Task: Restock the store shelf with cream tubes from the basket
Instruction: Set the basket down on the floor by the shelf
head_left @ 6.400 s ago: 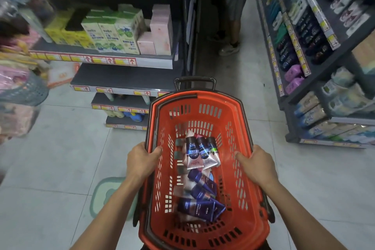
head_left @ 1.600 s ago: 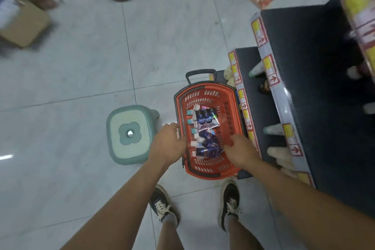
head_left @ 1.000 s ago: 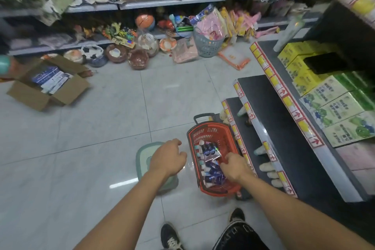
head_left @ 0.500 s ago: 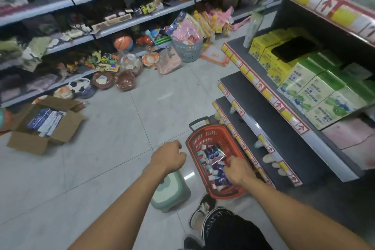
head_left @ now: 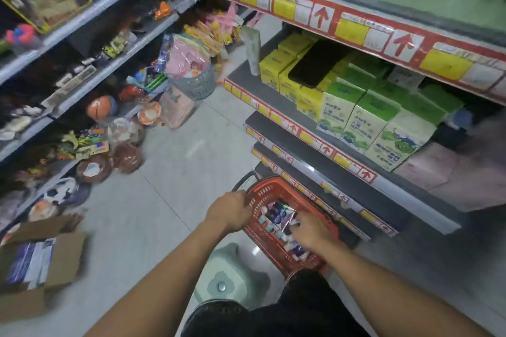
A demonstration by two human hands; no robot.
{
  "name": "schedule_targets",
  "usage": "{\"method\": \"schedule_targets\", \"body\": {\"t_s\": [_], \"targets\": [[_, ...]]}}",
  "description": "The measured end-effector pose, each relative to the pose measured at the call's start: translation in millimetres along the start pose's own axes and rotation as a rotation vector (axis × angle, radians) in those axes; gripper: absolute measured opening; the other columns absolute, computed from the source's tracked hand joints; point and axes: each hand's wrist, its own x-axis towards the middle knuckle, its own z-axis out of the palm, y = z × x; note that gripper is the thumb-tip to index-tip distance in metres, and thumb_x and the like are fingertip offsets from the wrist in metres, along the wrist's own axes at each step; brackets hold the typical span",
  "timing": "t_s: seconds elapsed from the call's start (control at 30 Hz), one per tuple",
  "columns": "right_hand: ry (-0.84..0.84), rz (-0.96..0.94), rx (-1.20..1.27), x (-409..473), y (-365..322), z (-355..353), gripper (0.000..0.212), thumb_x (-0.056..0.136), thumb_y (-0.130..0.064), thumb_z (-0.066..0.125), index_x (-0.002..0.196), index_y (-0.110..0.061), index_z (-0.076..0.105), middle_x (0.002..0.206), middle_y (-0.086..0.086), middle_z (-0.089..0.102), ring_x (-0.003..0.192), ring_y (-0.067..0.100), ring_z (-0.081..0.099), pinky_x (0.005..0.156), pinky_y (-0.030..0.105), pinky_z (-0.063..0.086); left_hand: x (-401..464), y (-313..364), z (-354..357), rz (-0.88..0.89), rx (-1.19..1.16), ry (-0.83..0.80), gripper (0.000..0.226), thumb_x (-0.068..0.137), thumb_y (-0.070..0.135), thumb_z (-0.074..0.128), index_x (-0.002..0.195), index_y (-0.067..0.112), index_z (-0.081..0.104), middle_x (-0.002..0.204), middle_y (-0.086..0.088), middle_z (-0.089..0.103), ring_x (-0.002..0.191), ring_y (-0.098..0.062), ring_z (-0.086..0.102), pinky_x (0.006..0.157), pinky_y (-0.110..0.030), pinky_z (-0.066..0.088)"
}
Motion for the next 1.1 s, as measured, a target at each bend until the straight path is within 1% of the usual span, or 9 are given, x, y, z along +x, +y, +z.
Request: {"method": "schedule_targets", "body": {"t_s": [0.1,0.2,0.37,0.57,0.7,0.8,0.9,1.0,1.1], "targets": [[0.007,0.078,0.071,11,8,-3,0.015,0.099,-0.036,0.062,0.088,-0.026,0.062,0.090,-0.005,0.063,0.079,0.014,0.060,0.053,0.022,0.036,19,11,-9,0.064,0.054,-0.032,0.040,0.100,0.045,0.053,0.128,0.019,0.064,0.127,-0.006,0.072,0.110,-0.027,0.069,0.088,-0.033,0.055],[0.023,0.146,0.115,16,16,-3,0.017,0.098,-0.034,0.061,0.083,-0.025,0.060,0.089,-0.004,0.065,0.083,0.015,0.064,0.070,0.030,0.052,37,13,-12,0.115,0.077,-0.064,0.043,0.100,0.052,0.054,0.129,0.021,0.064,0.126,-0.004,0.073,0.107,-0.024,0.070,0.083,-0.031,0.052],[0.090,0.267,0.161,23,17,8,0.024,0.090,-0.035,0.061,0.074,-0.017,0.061,0.082,-0.001,0.066,0.078,0.018,0.065,0.068,0.026,0.046,71,10,-19,0.227,0.176,-0.128,0.044,0.100,0.052,0.053,0.127,0.020,0.065,0.126,-0.005,0.073,0.106,-0.026,0.071,0.086,-0.035,0.057],[0.121,0.435,0.325,30,-2,51,0.034,0.083,-0.040,0.055,0.099,-0.017,0.074,0.104,0.004,0.075,0.094,0.023,0.070,0.083,0.032,0.057,110,-6,-19,0.481,0.317,-0.248,0.029,0.101,0.035,0.052,0.124,0.021,0.064,0.125,-0.010,0.073,0.107,-0.031,0.071,0.092,-0.041,0.058],[0.226,0.514,0.387,40,-24,86,0.044,0.093,-0.049,0.050,0.123,-0.022,0.068,0.125,0.008,0.070,0.113,0.028,0.065,0.098,0.036,0.053,147,-24,-17,0.620,0.352,-0.304,0.027,0.101,0.045,0.047,0.108,0.027,0.066,0.114,-0.005,0.076,0.097,-0.026,0.073,0.082,-0.034,0.057],[0.244,0.636,0.440,47,-35,135,0.052,0.086,-0.053,0.048,0.123,-0.021,0.065,0.119,0.009,0.073,0.104,0.029,0.069,0.089,0.038,0.057,171,-42,-19,0.682,0.386,-0.355,0.029,0.097,0.044,0.048,0.107,0.026,0.068,0.114,-0.005,0.076,0.097,-0.027,0.072,0.084,-0.038,0.060],[0.307,0.676,0.506,19,-80,126,0.037,0.082,-0.041,0.050,0.100,-0.014,0.068,0.101,0.009,0.074,0.087,0.027,0.070,0.076,0.034,0.056,173,-52,-25,0.727,0.420,-0.384,0.028,0.094,0.040,0.050,0.107,0.024,0.069,0.114,-0.007,0.076,0.097,-0.027,0.072,0.085,-0.038,0.061],[0.335,0.688,0.551,1,-98,116,0.014,0.088,-0.034,0.052,0.088,-0.021,0.059,0.090,0.003,0.067,0.077,0.021,0.061,0.071,0.030,0.048,175,-53,-24,0.740,0.426,-0.419,0.028,0.096,0.041,0.052,0.112,0.027,0.069,0.116,-0.003,0.076,0.098,-0.024,0.072,0.087,-0.039,0.061],[0.346,0.680,0.552,-4,-84,118,0.014,0.086,-0.036,0.052,0.084,-0.023,0.056,0.085,0.002,0.065,0.078,0.022,0.064,0.071,0.032,0.052,172,-44,-17,0.724,0.423,-0.404,0.032,0.093,0.043,0.053,0.116,0.030,0.069,0.118,0.000,0.076,0.100,-0.023,0.072,0.087,-0.042,0.062]]}}
